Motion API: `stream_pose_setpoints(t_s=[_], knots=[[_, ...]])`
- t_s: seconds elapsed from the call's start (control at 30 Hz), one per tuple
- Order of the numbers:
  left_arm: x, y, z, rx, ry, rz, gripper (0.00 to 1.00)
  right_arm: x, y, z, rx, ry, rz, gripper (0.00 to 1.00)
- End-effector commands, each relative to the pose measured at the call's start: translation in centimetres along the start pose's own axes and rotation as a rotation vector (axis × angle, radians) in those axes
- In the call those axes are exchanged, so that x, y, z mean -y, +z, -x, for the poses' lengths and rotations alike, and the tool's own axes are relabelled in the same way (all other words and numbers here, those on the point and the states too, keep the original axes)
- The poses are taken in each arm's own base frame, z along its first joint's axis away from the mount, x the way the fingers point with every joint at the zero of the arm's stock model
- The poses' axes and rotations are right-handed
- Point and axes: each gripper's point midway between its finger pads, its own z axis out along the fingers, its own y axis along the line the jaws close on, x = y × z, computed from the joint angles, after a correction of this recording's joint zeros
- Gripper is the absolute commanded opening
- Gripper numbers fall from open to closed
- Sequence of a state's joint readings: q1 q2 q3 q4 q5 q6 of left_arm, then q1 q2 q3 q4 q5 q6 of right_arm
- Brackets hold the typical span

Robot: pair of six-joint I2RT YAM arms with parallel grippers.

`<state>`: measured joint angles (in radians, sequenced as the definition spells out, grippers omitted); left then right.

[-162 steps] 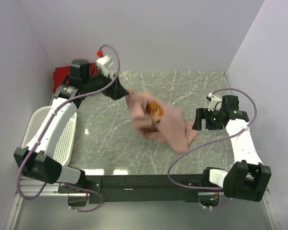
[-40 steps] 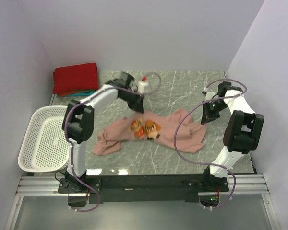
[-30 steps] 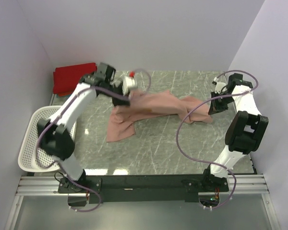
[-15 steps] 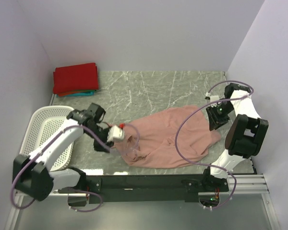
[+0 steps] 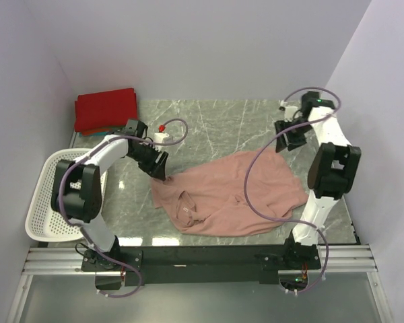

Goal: Fold and stack the t-shirts
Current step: Flatten the tshirt out

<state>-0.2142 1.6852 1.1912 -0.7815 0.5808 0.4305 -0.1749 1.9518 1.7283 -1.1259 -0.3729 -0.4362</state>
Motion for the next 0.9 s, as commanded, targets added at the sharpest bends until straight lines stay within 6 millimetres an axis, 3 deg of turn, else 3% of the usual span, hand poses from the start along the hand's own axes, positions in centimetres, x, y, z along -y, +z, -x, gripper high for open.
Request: stream_pose_setpoints(t_s=[0.0,0.17,0.27,0.33,0.43,0.47,0.5,0.53,0.57,0.6,0.63,0.67,0.77,0.8,0.83,0.87], knots=[[-1.3,1.4,0.6,-0.005,-0.145,0.043,0.64,-0.1,2.8,3.7,0.056,-0.013,-0.096,0.67],[-2.5,3.4,-1.3,-0.079,-0.230,0.069,0.64,0.5,5.7,6.2,0.089,0.010,-0.150,0.70],[-2.6,4.3,-1.7,-0.116,-0.253,0.065,0.61,0.1,7.3,5.9,0.048,0.003,-0.141,0.70],[-3.2,4.5,-1.7,-0.129,-0.261,0.091,0.54,0.0,8.0,5.5,0.027,-0.010,-0.136,0.70],[-5.2,4.6,-0.9,-0.145,-0.261,0.145,0.29,-0.6,9.1,4.3,-0.020,-0.022,-0.112,0.61],[-6.0,4.4,0.2,-0.136,-0.250,0.155,0.14,-0.8,9.4,3.9,-0.039,-0.017,-0.093,0.57],[-6.8,4.1,0.8,-0.124,-0.251,0.165,0.09,-0.8,9.4,3.7,-0.046,-0.012,-0.087,0.43],[-7.4,4.0,1.5,-0.112,-0.241,0.160,0.05,-0.9,9.3,3.6,-0.050,-0.015,-0.082,0.34],[-8.1,3.1,3.5,-0.076,-0.223,0.177,0.01,-0.9,9.0,3.7,-0.046,-0.016,-0.080,0.23],[-8.6,2.5,4.7,-0.052,-0.211,0.185,0.01,-0.9,8.8,3.8,-0.039,-0.015,-0.081,0.07],[-8.9,2.0,5.7,-0.034,-0.187,0.183,0.01,-0.7,8.4,3.9,-0.033,-0.007,-0.081,0.00],[-9.3,0.6,7.9,0.013,-0.151,0.204,0.01,-0.9,7.4,4.3,-0.015,-0.007,-0.076,0.00],[-8.6,-2.5,11.4,0.114,-0.035,0.227,0.01,-1.2,5.0,4.4,0.022,-0.001,-0.063,0.00],[-8.1,-3.3,11.9,0.137,-0.008,0.231,0.01,-1.2,4.5,4.2,0.024,-0.011,-0.063,0.00],[-6.6,-5.5,12.8,0.185,0.070,0.234,0.01,-1.2,3.3,4.0,0.040,-0.015,-0.069,0.00],[-4.9,-5.1,11.9,0.186,0.101,0.176,0.01,-1.2,3.4,2.8,0.014,-0.010,-0.065,0.00]])
